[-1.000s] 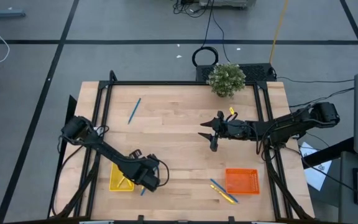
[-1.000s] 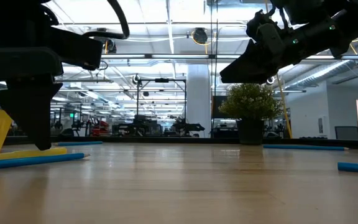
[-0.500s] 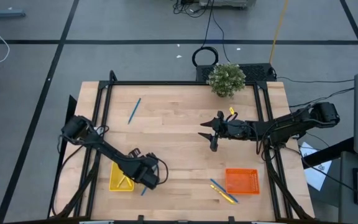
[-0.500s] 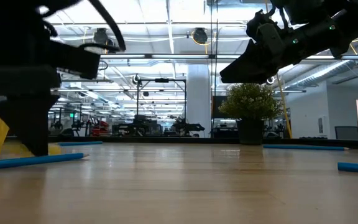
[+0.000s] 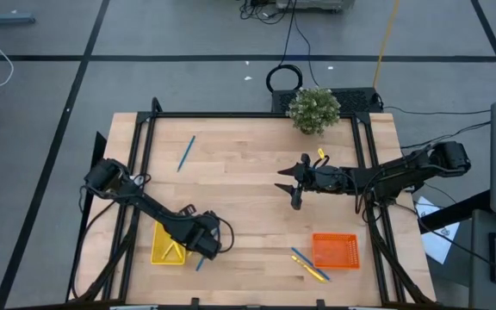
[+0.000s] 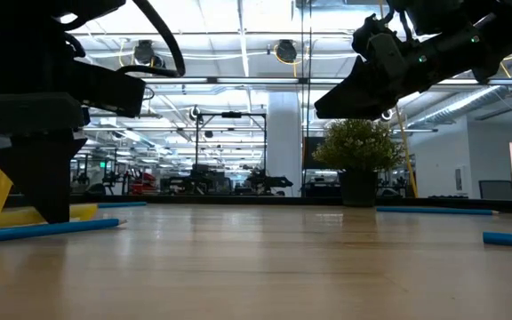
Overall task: Sort pens & pencils
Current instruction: Put the left yellow pen into the yellow basket
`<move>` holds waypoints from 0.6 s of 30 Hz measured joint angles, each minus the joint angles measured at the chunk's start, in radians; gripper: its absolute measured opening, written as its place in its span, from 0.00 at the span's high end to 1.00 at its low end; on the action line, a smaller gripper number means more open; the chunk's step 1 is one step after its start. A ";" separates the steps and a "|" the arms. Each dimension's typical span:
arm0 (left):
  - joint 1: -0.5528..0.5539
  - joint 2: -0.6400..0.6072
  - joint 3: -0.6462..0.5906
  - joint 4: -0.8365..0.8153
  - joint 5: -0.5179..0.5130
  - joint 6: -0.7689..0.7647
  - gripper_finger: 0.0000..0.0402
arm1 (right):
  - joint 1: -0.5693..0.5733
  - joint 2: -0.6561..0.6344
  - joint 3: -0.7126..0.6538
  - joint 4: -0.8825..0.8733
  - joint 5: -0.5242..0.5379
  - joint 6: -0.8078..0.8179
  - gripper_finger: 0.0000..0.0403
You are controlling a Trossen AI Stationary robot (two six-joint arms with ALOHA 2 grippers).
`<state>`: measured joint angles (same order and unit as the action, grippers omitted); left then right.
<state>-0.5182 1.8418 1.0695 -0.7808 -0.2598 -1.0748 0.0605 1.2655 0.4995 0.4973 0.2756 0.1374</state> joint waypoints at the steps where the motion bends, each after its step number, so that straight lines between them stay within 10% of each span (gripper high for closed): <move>1: 0.000 0.000 0.000 0.002 -0.001 0.007 0.70 | 0.000 0.000 0.000 0.000 0.000 0.000 0.51; 7: 0.000 0.001 0.000 0.013 0.001 0.061 0.93 | 0.000 0.000 0.000 0.000 0.000 0.000 0.51; 18: 0.010 -0.106 -0.002 0.026 -0.116 0.164 0.92 | 0.000 0.000 0.000 0.000 0.000 0.000 0.51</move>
<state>-0.5079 1.7360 1.0676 -0.7547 -0.3763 -0.9109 0.0607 1.2655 0.4995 0.4973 0.2756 0.1374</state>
